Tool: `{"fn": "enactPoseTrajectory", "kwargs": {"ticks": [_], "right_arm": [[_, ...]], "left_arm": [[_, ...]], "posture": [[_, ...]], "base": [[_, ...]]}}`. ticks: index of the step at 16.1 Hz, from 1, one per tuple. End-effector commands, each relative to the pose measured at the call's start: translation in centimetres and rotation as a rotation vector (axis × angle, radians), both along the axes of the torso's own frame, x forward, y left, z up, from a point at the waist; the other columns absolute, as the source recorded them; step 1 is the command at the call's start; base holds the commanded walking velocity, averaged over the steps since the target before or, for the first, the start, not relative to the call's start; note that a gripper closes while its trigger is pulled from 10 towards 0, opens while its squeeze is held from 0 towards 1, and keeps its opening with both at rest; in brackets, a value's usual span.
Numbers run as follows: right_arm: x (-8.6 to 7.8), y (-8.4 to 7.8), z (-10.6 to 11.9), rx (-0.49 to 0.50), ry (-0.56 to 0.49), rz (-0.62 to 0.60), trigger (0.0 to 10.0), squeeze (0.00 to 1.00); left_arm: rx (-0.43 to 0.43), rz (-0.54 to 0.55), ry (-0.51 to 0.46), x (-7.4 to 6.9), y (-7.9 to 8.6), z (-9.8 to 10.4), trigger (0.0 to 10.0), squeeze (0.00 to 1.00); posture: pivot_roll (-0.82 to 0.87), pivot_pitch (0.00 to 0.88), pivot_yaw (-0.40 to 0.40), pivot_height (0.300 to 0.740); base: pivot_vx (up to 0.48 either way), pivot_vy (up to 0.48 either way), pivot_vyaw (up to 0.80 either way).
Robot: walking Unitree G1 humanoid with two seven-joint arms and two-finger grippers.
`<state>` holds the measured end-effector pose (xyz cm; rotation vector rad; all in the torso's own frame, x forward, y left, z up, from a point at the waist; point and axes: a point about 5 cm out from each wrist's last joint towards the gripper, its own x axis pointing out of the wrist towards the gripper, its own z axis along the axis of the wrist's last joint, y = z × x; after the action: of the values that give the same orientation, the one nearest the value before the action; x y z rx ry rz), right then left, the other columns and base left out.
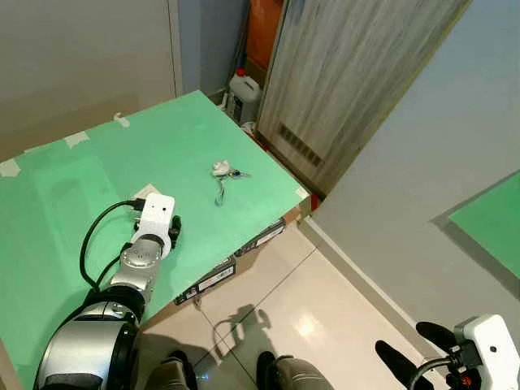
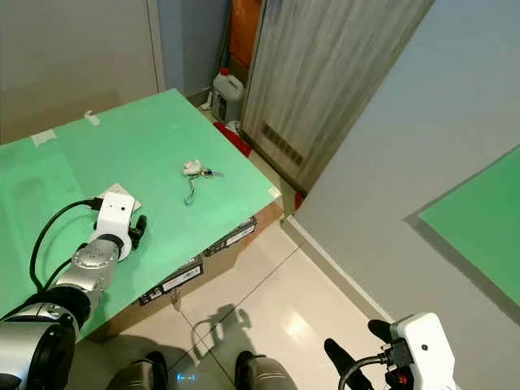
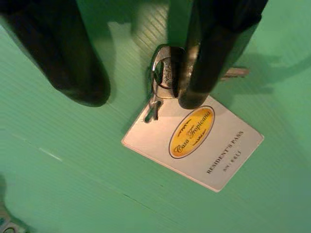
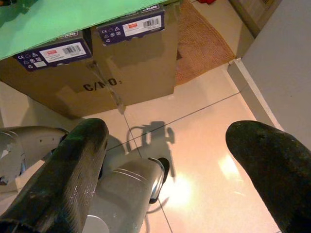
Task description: Hang keys on a hook
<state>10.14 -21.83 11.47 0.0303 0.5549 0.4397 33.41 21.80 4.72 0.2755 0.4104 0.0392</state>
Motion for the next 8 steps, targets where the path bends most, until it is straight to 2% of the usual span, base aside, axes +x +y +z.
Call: {"fn": "enactPoseTrajectory", "kwargs": {"ticks": [1,4,8], "right_arm": [[-0.26,-0.37,0.21,-0.015,0.003,-0.022,10.0,0.00],[-0.32,-0.53,0.32,-0.019,0.004,-0.020,10.0,0.00],[-0.48,-0.84,0.33,-0.029,0.010,-0.026,10.0,0.00]], "left_arm": [[-0.033,-0.013,0.039,-0.28,-0.39,-0.60,0.0,0.00],[-0.080,0.044,0.086,-0.83,0.04,-1.33,0.0,0.00],[-0.086,0.048,0.080,-0.69,0.15,-1.14,0.0,0.00]], "posture": [[-0.39,0.207,-0.153,0.740],[-0.40,0.208,-0.157,0.740],[-0.40,0.212,-0.154,0.740]], "base": [[0.000,0.000,0.00],[0.000,0.000,0.00],[0.000,0.000,0.00]]}}
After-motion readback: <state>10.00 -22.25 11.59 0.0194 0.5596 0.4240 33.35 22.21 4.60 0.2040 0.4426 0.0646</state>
